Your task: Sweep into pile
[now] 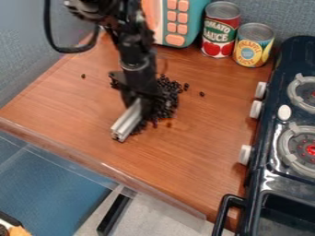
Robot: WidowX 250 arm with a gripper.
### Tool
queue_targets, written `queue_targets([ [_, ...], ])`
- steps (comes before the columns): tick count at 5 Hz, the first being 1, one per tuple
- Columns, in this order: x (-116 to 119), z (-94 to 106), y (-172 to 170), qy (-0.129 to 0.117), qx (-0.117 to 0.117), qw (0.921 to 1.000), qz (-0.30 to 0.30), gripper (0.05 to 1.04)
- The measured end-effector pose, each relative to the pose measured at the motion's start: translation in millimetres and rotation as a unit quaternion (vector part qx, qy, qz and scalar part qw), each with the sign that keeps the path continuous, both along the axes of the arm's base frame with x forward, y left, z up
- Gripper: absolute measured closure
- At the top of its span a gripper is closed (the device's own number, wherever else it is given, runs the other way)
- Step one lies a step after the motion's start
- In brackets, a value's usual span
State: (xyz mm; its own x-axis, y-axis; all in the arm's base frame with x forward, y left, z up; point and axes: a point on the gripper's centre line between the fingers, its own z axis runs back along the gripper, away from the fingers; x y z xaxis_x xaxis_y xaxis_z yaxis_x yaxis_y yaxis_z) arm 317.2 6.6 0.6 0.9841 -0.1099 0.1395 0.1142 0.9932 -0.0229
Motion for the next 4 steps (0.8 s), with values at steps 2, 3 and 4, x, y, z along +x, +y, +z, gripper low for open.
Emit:
queue_targets([
  [2, -16.8, 5.4, 10.7, 0.023, -0.011, 0.9996, 0.013, 0.704],
  [3, -21.6, 20.4, 45.0, 0.029, -0.011, 0.9988, 0.039, 0.704],
  [4, -11.2, 43.2, 82.8, 0.003, -0.012, 0.9978, 0.065, 0.704],
])
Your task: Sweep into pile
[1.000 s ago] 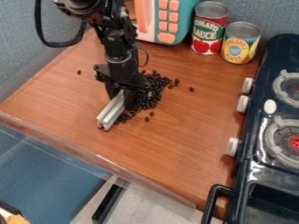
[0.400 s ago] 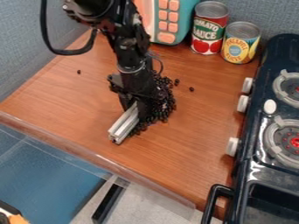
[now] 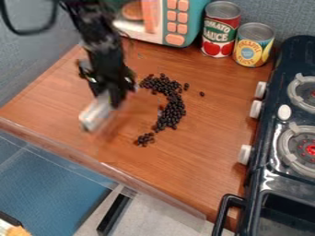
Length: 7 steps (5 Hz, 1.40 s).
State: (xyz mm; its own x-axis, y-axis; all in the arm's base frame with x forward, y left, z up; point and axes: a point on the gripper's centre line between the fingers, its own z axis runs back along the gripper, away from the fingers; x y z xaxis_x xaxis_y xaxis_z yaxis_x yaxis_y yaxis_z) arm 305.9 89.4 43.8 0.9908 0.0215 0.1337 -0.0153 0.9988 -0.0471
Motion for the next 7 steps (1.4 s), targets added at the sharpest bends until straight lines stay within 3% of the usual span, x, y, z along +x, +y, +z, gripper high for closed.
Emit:
queue_targets([
  [1, 8.3, 16.5, 32.6, -0.019, 0.013, 0.9997, 0.011, 0.704],
  [2, 22.1, 6.5, 61.0, -0.002, 0.033, 0.9994, 0.010, 0.704],
  [4, 55.7, -12.8, 119.3, 0.001, 0.086, 0.9960, 0.023, 0.704],
  [6, 64.9, -25.8, 133.9, 0.008, 0.124, 0.9919, 0.023, 0.704],
  [7, 69.2, -28.8, 123.5, 0.007, 0.129, 0.9915, 0.016, 0.704],
])
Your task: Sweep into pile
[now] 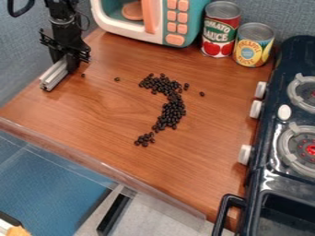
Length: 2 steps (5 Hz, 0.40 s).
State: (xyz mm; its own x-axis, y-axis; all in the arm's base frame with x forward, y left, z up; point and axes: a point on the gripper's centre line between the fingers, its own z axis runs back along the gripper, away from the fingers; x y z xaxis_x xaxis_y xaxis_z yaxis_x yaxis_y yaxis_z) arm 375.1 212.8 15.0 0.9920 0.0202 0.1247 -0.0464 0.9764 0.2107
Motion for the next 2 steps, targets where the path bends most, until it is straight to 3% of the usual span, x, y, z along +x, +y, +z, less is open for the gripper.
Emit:
queue_targets([
  [1, 6.3, -4.3, -18.5, -0.002, 0.002, 0.9999, -0.012, 0.704],
  [2, 14.0, -5.9, -50.6, 0.000, -0.011, 0.9992, -0.037, 0.704],
])
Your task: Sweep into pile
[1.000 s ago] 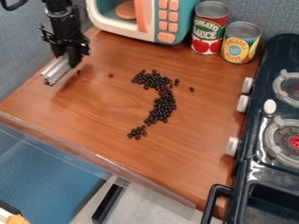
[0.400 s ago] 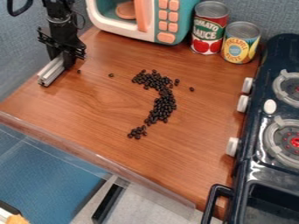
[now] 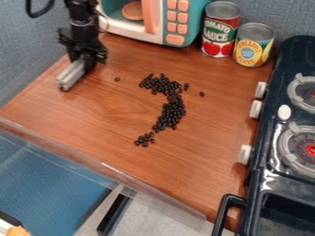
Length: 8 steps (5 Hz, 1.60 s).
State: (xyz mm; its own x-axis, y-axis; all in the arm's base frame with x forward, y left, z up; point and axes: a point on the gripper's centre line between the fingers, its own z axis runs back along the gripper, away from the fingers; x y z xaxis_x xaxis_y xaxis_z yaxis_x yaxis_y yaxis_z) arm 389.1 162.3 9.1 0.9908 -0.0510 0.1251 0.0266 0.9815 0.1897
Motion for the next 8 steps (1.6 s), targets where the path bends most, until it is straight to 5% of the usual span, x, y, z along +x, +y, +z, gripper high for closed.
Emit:
queue_targets([
  [3, 8.3, -2.5, -79.6, -0.002, -0.020, 0.9980, -0.060, 0.704],
  [6, -5.2, 0.3, -133.7, -0.032, 0.010, 0.9878, -0.152, 0.704],
  [8, -20.5, -0.5, -149.0, -0.045, 0.010, 0.9819, -0.184, 0.704],
])
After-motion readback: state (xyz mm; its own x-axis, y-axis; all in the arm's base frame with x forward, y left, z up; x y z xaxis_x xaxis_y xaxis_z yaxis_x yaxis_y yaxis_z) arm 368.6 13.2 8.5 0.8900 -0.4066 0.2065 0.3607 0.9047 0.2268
